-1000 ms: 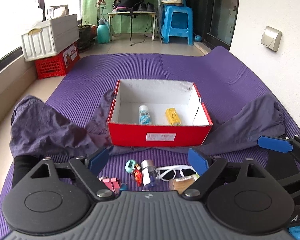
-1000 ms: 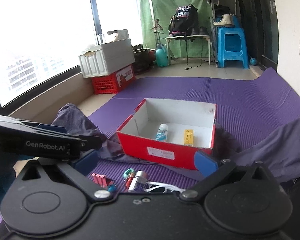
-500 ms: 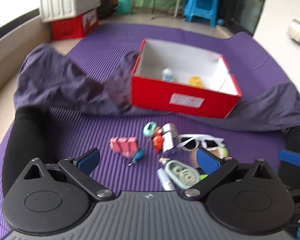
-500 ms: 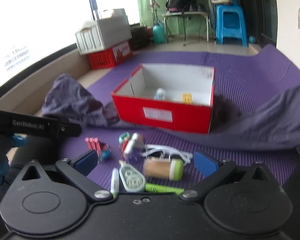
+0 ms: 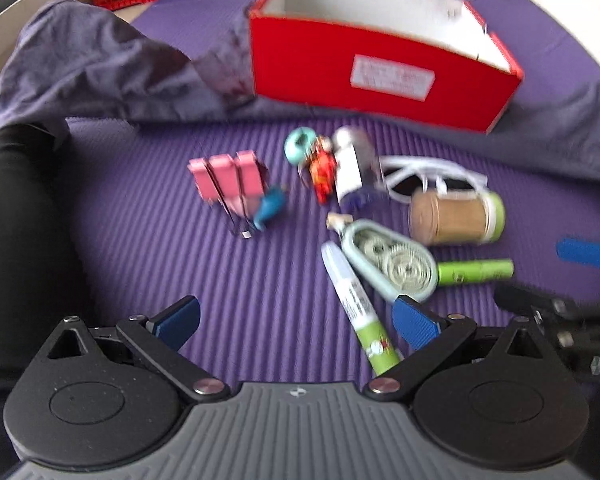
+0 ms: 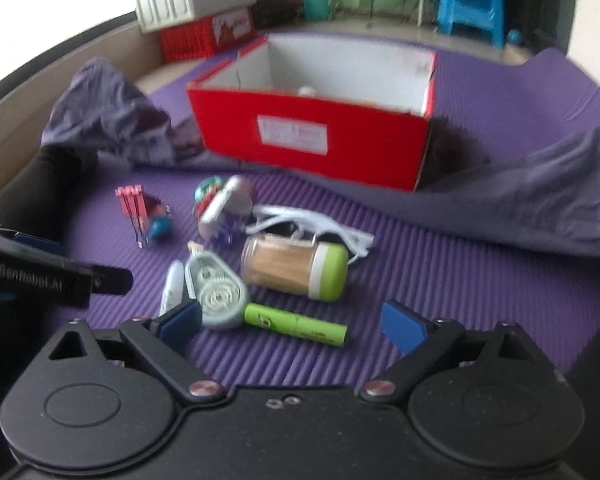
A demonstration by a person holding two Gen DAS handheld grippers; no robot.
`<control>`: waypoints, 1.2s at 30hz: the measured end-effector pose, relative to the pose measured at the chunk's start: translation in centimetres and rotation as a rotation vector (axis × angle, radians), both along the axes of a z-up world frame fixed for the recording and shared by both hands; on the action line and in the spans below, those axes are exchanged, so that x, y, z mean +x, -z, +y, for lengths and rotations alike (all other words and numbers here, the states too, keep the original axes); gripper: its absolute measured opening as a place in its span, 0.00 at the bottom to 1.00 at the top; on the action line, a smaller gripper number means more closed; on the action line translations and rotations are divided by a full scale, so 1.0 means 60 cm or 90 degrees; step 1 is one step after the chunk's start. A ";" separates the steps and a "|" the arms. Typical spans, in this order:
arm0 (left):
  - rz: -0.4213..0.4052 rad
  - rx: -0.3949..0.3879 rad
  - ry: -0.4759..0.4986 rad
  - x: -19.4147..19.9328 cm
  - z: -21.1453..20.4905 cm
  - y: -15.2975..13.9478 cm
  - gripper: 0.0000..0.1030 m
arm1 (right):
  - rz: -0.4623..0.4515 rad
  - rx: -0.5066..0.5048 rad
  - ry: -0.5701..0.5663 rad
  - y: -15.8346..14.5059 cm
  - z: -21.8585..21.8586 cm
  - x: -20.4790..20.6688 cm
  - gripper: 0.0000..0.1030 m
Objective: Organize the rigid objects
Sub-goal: 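Grasp the green-white marker with the left gripper while the right gripper grasps the lime-green glue stick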
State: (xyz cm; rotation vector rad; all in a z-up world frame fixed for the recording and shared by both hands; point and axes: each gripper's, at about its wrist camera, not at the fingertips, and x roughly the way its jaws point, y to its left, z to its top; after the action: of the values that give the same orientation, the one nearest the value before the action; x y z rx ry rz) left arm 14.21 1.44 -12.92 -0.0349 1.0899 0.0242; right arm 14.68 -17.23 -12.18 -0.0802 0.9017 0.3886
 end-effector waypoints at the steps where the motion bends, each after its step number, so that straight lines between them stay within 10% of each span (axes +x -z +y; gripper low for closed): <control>1: 0.005 0.008 0.004 0.000 -0.006 0.007 1.00 | 0.007 -0.008 -0.008 0.008 0.002 0.006 0.89; 14: 0.065 0.013 0.029 0.008 -0.036 0.062 1.00 | 0.054 -0.104 -0.129 0.057 0.030 0.054 0.74; 22: 0.053 0.017 0.045 0.006 -0.041 0.062 0.97 | 0.058 -0.137 -0.197 0.068 0.055 0.046 0.48; 36: 0.045 -0.079 0.068 -0.005 -0.034 0.044 0.31 | 0.061 -0.134 -0.210 0.063 0.075 0.000 0.16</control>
State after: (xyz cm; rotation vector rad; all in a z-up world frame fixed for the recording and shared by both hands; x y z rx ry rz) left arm 13.89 -0.58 -15.56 -0.0879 1.1613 -0.1400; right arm 14.69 -12.72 -15.97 -0.4105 1.0241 0.6060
